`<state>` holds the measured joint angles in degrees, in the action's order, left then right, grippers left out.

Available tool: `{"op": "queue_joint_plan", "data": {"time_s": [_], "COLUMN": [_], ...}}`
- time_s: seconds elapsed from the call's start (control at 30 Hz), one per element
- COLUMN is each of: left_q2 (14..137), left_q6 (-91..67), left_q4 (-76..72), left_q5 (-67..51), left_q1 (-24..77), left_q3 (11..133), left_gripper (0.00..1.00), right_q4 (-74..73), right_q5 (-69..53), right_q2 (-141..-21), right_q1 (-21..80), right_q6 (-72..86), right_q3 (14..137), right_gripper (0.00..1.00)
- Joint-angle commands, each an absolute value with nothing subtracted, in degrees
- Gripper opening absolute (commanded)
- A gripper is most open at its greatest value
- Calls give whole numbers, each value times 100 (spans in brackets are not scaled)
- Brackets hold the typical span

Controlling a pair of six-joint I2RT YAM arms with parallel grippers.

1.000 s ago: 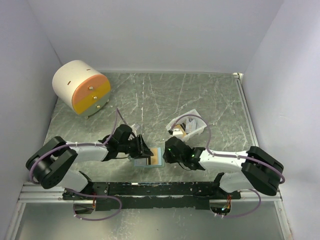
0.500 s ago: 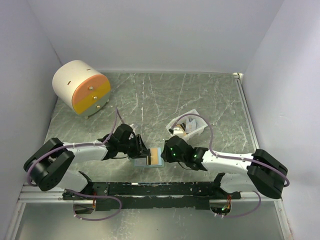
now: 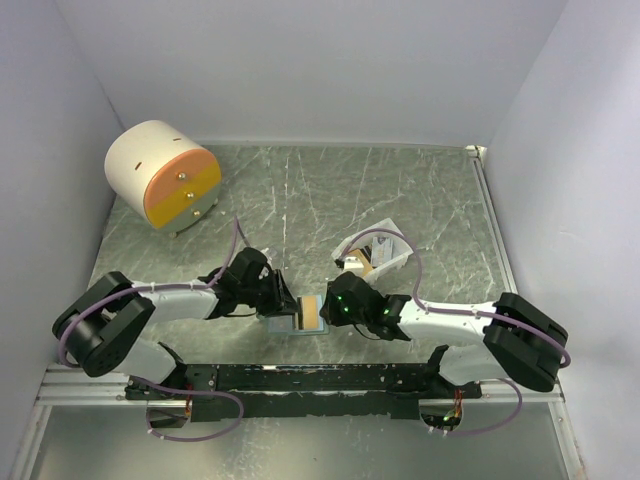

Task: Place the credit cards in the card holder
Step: Insert the credit card into the card holder.

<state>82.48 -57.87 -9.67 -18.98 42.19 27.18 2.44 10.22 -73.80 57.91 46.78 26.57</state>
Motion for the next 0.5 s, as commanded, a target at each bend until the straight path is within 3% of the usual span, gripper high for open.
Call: {"op": "queue_joint_plan", "data": {"time_s": [0.0, 0.47], "left_q2": [8371, 8597], "left_q6": [-5739, -5834], "left_q4": [-1178, -1590], "left_q5": [-1918, -2085], "left_q1": [4252, 4294], "left_q3": [2829, 2843], "left_gripper": [37, 29], "right_q4": [395, 457], "right_q5": [1072, 1083], "right_q2": [-7451, -7535], "right_q1": [5787, 5784], "right_q6": [4742, 4772], "right_q3": [2556, 2481], "right_gripper": [20, 18]}}
